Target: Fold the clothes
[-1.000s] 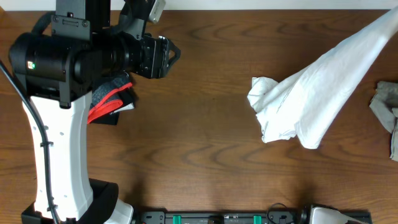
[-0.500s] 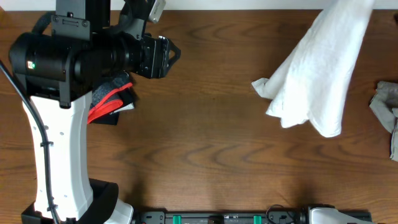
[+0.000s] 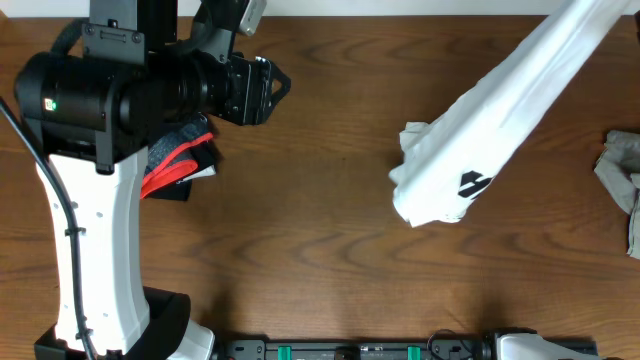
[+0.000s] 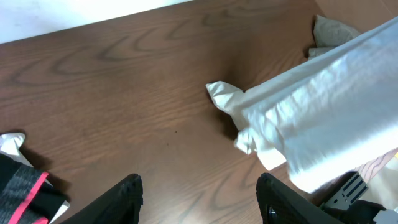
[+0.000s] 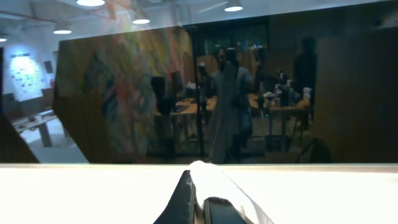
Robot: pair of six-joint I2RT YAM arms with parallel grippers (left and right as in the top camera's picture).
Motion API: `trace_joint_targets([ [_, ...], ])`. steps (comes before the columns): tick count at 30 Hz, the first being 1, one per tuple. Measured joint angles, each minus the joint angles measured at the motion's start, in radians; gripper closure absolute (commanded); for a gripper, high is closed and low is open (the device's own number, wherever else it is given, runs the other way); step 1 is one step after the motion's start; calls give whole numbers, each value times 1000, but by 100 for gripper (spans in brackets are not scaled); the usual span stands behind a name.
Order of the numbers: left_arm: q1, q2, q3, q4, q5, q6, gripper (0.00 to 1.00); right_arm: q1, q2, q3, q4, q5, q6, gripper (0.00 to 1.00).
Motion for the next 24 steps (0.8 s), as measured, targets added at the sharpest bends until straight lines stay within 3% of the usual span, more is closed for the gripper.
trace_joint_targets([
  [9, -15, 0, 0, -20, 45, 0, 39, 0, 0, 0, -69, 55, 128, 99],
  [18, -179, 0, 0, -43, 70, 34, 40, 21, 8, 0, -93, 127, 171, 99],
  [24, -197, 0, 0, -38, 32, 38, 40, 64, 15, 0, -178, 250, 208, 98],
])
